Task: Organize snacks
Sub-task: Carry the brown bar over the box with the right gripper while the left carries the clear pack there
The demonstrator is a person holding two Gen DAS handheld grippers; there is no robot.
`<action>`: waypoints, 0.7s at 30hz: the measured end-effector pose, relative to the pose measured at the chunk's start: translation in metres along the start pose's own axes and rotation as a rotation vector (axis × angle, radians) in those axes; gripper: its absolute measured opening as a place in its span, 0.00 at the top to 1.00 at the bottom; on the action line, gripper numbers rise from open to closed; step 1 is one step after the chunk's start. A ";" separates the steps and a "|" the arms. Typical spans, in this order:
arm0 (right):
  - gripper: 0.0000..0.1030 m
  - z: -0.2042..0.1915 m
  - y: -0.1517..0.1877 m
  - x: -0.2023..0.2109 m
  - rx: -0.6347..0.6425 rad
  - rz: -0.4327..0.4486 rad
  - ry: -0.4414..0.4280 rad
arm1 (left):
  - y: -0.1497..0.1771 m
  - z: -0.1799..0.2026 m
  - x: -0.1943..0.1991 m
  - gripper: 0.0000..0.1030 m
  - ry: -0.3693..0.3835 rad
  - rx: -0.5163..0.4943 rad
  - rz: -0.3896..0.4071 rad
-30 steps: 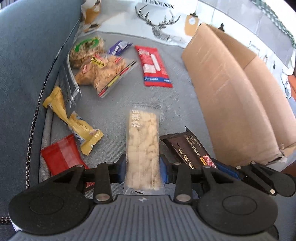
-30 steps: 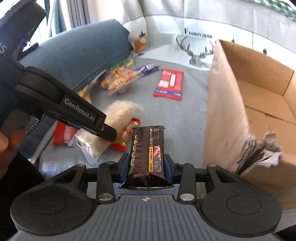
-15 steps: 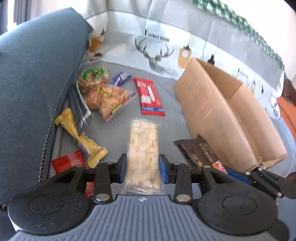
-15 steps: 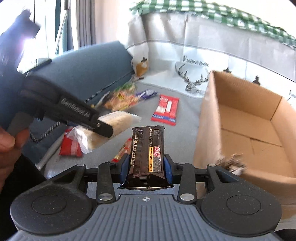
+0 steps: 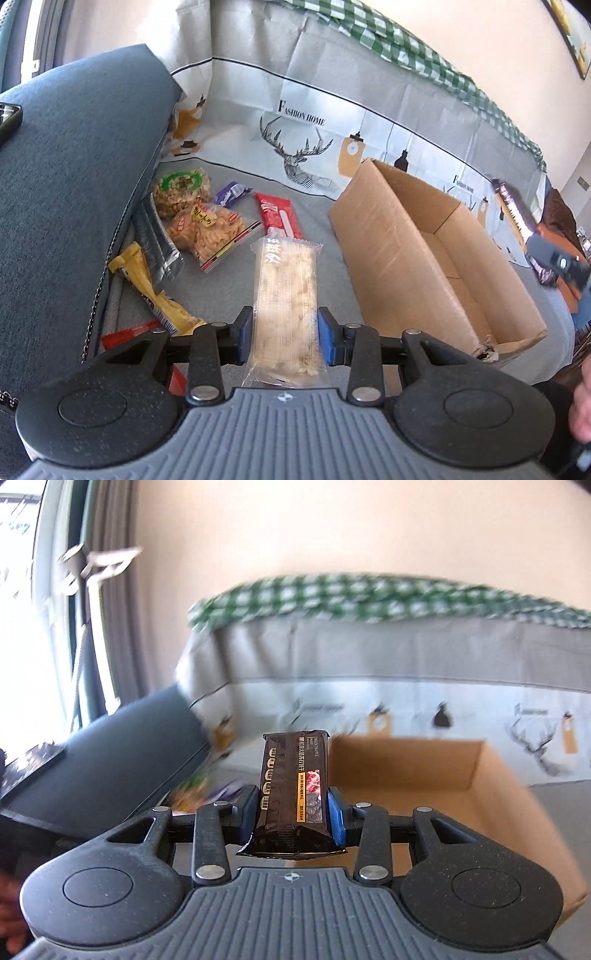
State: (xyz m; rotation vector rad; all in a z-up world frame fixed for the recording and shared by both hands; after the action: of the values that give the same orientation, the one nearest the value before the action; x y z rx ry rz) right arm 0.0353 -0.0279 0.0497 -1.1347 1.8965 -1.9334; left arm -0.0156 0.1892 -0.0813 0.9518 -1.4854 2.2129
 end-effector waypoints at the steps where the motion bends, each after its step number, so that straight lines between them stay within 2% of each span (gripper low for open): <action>1: 0.61 0.010 -0.004 0.002 0.007 0.016 0.017 | 0.000 0.001 0.000 0.62 0.000 -0.003 -0.001; 4: 0.61 0.046 -0.004 0.002 0.005 0.038 0.087 | 0.001 0.005 -0.002 0.62 -0.008 -0.026 -0.004; 8: 0.61 0.085 0.014 -0.001 -0.108 0.017 0.141 | 0.001 0.009 -0.001 0.62 -0.039 -0.055 0.011; 10: 0.61 0.087 0.012 0.002 -0.094 0.045 0.140 | 0.000 0.009 -0.001 0.62 -0.052 -0.049 0.019; 16: 0.61 0.080 0.018 -0.004 -0.035 0.036 0.119 | -0.002 0.001 0.001 0.62 -0.061 0.029 0.023; 21: 0.61 0.087 0.018 -0.005 -0.046 0.043 0.117 | -0.003 0.003 0.006 0.62 -0.070 0.051 0.032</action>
State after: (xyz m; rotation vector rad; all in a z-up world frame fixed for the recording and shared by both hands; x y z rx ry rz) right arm 0.0881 -0.0940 0.0209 -1.0050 2.0176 -1.9829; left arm -0.0173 0.1873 -0.0743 1.0383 -1.4909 2.2720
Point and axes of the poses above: each gripper's, at about its wrist camera, not at the fingertips, and x roughly against the way its jaws point, z to its right, y to its underside, the point moved 10 cm from there along -x, roughly the way its jaws point, and after that the axes turned 7 degrees about -y, right-handed, at the moved point
